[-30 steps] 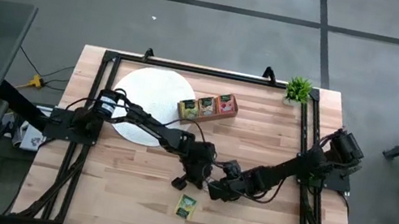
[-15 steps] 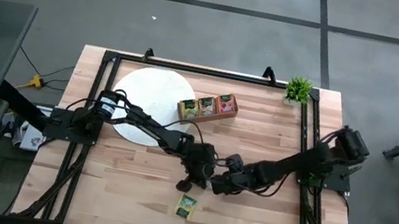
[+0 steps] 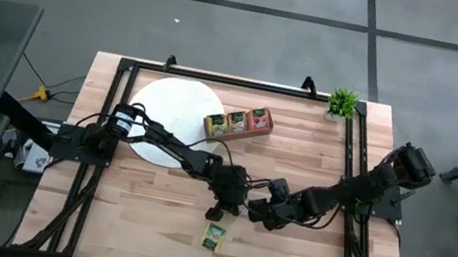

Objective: Pick & Place Tea
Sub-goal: Put the brown tea bag into the middle compartment of the wooden organizer

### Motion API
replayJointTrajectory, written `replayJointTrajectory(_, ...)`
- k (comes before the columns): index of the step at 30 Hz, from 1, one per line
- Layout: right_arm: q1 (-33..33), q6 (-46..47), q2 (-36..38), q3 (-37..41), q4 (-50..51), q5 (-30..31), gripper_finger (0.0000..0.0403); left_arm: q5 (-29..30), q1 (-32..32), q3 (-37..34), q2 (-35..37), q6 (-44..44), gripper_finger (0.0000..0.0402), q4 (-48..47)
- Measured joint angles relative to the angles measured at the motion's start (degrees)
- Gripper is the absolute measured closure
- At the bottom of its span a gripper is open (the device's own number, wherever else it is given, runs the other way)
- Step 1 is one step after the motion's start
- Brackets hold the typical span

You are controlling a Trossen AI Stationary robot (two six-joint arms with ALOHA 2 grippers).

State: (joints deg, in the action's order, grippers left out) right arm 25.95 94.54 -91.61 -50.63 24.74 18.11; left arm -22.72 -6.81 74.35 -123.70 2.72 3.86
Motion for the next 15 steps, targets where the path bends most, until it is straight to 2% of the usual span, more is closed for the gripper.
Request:
replayJointTrajectory(4, 0.96, 1.48, -0.44, -0.04, -0.26, 0.55, 0.0219, 0.68, 0.00, 0.00, 0.00, 0.03, 0.0402, 0.25)
replayJointTrajectory(7, 1.07, 1.61, -1.86, -0.04, -0.90, 0.09, 0.0199, 0.83, 0.02, 0.00, 0.00, 0.04, 0.0402, 0.58)
replayJointTrajectory(15, -0.31, 0.78, -7.02, -0.04, -5.10, 0.01, 0.0193, 0.77, 0.04, 0.00, 0.00, 0.44, 0.0402, 0.67)
